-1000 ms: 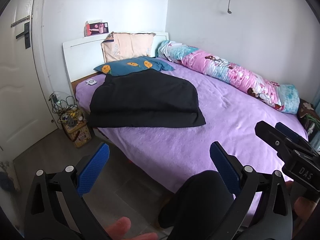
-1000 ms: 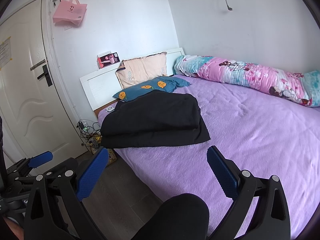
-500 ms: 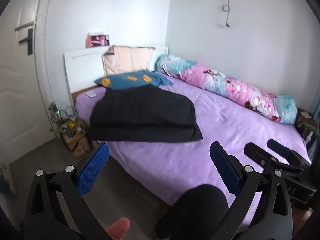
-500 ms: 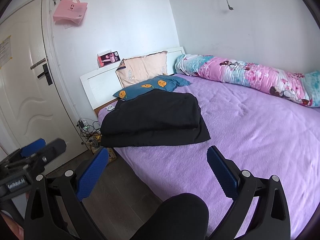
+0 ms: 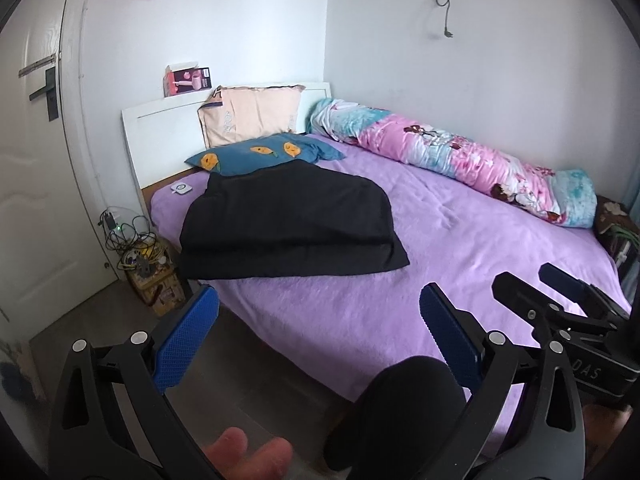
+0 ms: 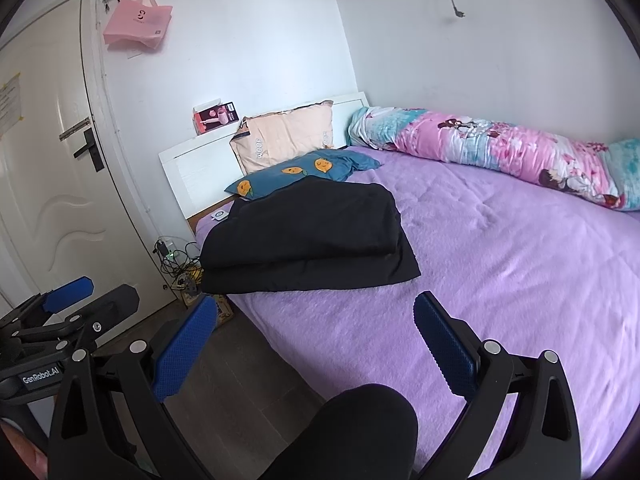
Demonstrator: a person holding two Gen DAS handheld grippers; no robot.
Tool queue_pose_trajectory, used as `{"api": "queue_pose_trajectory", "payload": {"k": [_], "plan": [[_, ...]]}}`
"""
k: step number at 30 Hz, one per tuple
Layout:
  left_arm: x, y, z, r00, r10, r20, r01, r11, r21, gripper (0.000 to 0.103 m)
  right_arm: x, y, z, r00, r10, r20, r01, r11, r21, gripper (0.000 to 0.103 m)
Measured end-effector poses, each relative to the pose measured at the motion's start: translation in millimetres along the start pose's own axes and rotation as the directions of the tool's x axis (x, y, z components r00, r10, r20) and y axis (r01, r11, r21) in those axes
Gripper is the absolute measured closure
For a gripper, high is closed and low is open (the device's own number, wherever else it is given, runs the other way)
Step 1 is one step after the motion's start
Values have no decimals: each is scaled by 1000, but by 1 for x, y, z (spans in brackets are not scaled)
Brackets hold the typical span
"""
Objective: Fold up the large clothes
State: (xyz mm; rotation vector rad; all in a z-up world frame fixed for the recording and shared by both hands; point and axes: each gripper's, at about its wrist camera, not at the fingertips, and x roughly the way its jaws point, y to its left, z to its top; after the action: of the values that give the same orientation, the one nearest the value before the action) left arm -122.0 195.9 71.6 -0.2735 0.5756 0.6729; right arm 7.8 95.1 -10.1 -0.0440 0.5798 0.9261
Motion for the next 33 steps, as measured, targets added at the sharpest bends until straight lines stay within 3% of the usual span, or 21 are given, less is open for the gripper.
{"api": "queue_pose_trajectory", "payload": {"k": [33], "plan": [[2,10,-3,999,43,-22,-43,999,-5,5,0,-1,-2,1000,6,-3,-6,1000,-5,6]]}}
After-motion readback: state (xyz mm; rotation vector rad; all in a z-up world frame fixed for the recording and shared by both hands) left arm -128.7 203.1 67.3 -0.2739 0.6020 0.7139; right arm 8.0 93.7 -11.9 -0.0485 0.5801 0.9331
